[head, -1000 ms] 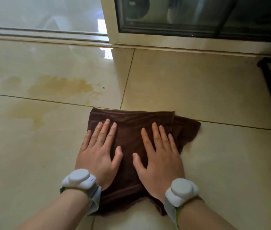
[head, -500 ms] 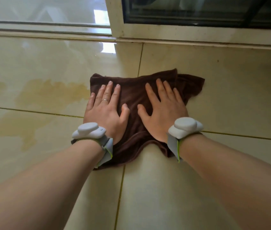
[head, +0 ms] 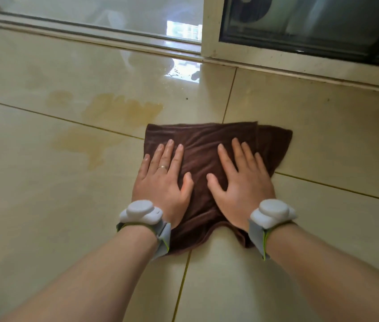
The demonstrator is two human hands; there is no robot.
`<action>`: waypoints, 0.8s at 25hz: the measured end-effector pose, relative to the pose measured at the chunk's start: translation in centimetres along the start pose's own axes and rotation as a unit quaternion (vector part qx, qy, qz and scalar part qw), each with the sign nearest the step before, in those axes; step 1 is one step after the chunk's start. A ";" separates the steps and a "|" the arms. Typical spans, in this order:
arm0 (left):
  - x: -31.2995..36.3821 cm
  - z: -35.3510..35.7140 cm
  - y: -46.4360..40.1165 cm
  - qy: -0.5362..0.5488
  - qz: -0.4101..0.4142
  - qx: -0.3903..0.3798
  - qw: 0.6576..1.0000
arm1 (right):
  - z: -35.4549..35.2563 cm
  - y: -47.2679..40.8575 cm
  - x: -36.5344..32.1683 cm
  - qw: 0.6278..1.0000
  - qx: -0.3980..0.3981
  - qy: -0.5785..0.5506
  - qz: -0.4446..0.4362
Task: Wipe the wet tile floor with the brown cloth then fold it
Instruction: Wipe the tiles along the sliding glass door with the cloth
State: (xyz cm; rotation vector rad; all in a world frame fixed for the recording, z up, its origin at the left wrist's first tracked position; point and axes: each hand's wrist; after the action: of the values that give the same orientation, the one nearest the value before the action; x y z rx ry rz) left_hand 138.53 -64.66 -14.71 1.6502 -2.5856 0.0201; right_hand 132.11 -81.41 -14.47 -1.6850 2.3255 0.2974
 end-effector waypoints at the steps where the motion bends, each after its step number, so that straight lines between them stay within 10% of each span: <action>1: -0.6 0.1 1.7 -0.003 -0.001 0.003 1.000 | 0.2 1.6 -0.6 1.000 -0.005 -0.003 -0.003; 10: -3.7 0.3 7.3 -0.018 -0.008 0.011 1.000 | 1.5 7.3 -2.9 0.999 -0.020 -0.004 -0.050; 20: -5.2 0.1 -5.3 -0.013 -0.038 0.025 0.999 | 1.1 -6.5 -3.9 0.999 -0.048 0.013 -0.023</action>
State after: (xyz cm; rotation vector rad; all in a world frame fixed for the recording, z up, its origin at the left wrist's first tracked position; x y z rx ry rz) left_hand 145.49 -62.17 -15.32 1.7758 -2.5595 0.0604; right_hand 139.56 -79.53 -14.40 -1.7933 2.3221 0.3853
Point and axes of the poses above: each hand's wrist, its own y-axis away from the middle knuckle, its own z-axis out of the palm, x = y × z, and after that the axes turned 7 degrees about -y, right-handed
